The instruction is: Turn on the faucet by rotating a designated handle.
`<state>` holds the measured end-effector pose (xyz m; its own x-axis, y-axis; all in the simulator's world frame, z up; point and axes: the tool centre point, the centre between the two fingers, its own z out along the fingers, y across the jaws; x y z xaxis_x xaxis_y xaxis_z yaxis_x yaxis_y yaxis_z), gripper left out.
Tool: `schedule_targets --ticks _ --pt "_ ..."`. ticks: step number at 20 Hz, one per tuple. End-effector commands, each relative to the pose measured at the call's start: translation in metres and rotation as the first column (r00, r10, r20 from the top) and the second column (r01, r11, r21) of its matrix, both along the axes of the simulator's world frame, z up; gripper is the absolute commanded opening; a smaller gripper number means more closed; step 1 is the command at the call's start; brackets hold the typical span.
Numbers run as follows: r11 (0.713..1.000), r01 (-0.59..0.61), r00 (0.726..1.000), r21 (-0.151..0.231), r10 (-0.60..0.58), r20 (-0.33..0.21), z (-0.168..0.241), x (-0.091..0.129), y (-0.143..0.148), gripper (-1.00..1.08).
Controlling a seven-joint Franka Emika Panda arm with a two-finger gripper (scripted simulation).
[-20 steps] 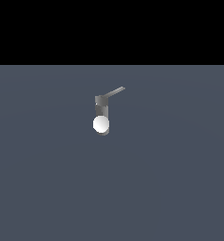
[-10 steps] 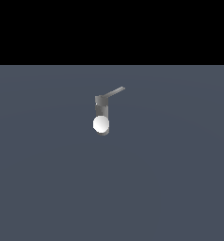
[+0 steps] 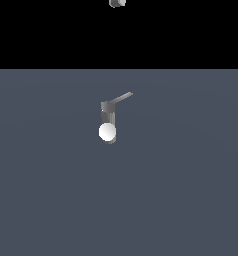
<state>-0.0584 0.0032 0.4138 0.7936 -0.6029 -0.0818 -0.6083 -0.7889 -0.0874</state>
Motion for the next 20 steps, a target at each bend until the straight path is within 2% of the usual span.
schedule_targets --ticks 1,5,10,14,20 --pt "0.997 0.075 0.997 0.000 -0.075 -0.008 -0.015 0.020 -0.002 -1.00" --pt "0.981 0.192 0.981 -0.006 -0.192 -0.021 -0.042 0.049 -0.007 -1.00" --pt "0.943 0.332 0.942 -0.024 -0.333 -0.031 -0.079 0.083 -0.013 -1.00" --pt "0.898 0.439 0.897 -0.043 -0.440 -0.033 -0.112 0.108 -0.019 -1.00" --pt "0.812 0.579 0.813 -0.077 -0.582 -0.024 -0.163 0.140 -0.027 -1.00"
